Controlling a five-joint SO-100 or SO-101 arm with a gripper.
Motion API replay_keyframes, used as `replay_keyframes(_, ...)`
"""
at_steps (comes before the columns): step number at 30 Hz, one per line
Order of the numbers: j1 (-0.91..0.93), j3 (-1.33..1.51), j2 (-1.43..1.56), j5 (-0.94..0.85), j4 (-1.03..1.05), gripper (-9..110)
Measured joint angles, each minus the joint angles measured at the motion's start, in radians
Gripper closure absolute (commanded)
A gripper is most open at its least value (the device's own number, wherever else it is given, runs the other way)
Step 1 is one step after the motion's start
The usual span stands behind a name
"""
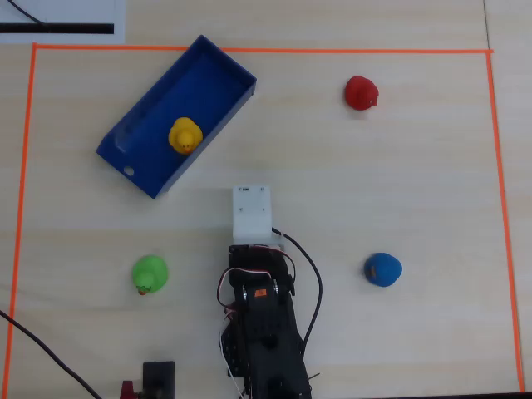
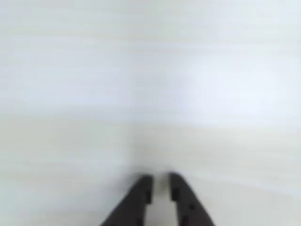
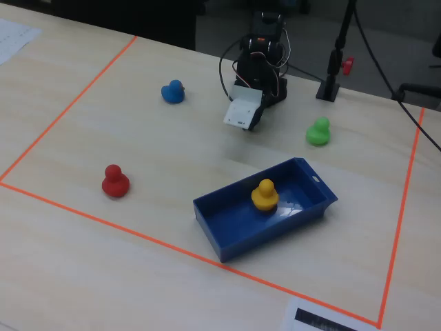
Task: Grasp yellow duck and put it into box.
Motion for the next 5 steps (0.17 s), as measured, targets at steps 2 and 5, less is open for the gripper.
replay_keyframes(2,0.0,0.0,0.0,0.0,0.0,101)
replay_keyframes(5,0.0,0.0,0.0,0.0,0.0,101)
